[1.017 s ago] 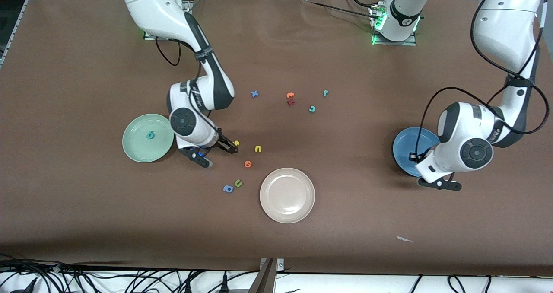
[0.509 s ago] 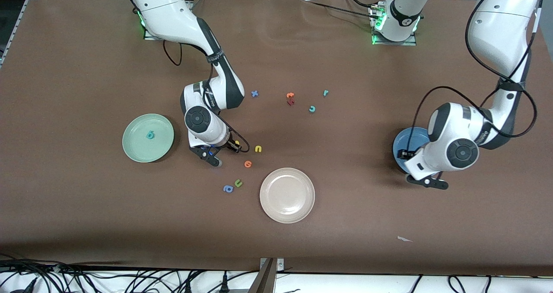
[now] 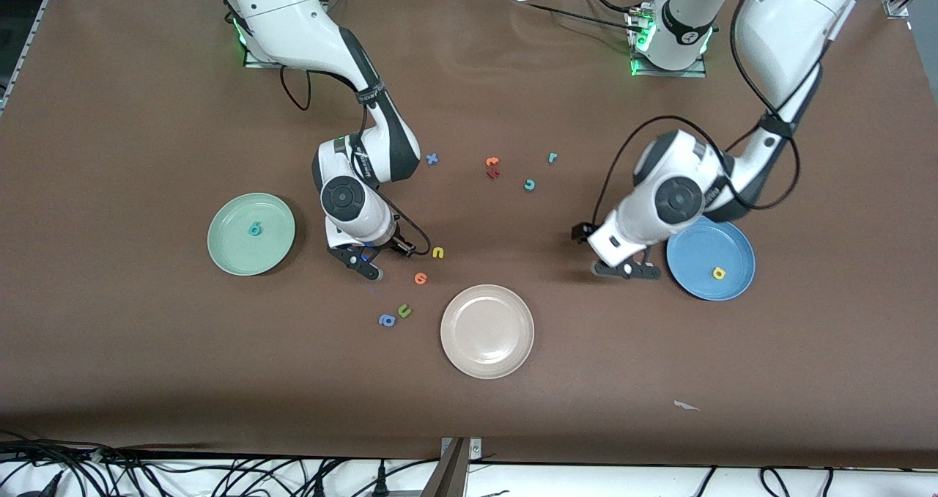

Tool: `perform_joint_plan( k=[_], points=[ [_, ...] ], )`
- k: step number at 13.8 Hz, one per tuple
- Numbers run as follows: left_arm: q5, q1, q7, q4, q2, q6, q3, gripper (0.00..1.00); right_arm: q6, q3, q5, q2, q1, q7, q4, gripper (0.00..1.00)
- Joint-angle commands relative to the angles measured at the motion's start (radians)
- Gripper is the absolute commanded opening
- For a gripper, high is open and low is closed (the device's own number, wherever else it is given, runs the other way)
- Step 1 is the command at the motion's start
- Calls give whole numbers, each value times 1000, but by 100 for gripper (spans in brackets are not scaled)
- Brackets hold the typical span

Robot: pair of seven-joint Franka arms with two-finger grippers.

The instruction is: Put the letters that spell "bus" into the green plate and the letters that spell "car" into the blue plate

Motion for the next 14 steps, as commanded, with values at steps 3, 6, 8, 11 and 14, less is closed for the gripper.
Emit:
perform_joint_plan(
  k=[3,6,8,11,14],
  points=[
    [141,9,-384,-225,-104,132,-151,100,11,-5,21,28,13,2,18,31],
    [261,-55,-600,-239,-77,144,-165,100,9,-7,20,25,13,-13,18,17],
    [327,-92,-712,-236,-41,179,-165,100,6,-7,18,20,13,-16,18,15],
    [425,-114,-812,-198,48,183,-165,99,-18,-8,20,14,6,-42,35,12],
    [496,-137,-885,-175,97,183,-157,93,-124,-20,18,-3,-14,-88,77,12]
  ],
)
